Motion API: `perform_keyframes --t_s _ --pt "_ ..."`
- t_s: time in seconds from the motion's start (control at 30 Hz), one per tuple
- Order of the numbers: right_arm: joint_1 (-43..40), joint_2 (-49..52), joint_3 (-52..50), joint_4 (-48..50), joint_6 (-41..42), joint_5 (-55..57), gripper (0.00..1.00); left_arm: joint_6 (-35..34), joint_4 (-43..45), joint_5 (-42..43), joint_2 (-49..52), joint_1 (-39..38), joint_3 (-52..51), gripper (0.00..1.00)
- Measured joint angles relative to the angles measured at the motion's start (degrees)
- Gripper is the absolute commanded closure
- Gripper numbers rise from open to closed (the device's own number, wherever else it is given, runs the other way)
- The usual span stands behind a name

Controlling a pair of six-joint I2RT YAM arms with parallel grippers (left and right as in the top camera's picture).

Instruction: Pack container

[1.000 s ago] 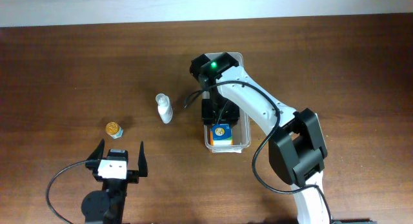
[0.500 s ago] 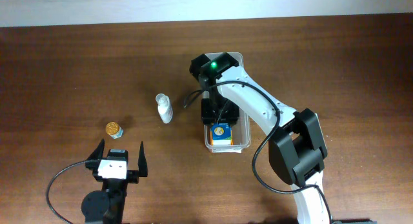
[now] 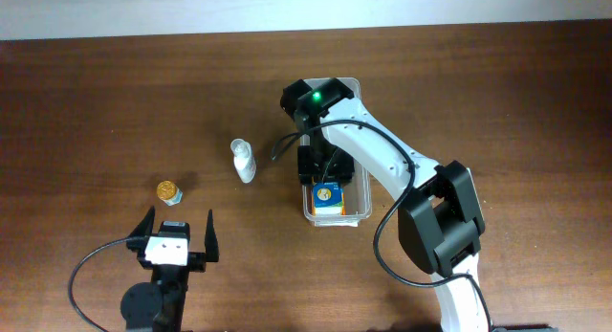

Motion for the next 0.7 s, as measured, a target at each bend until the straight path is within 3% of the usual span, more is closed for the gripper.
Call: perform_keyframes --t_s 0.7 --pt "-1.0 0.0 1.1 -0.5 -0.2 -0.5 0.43 0.0 0.0 0.0 0.0 0.0 0.0 0.01"
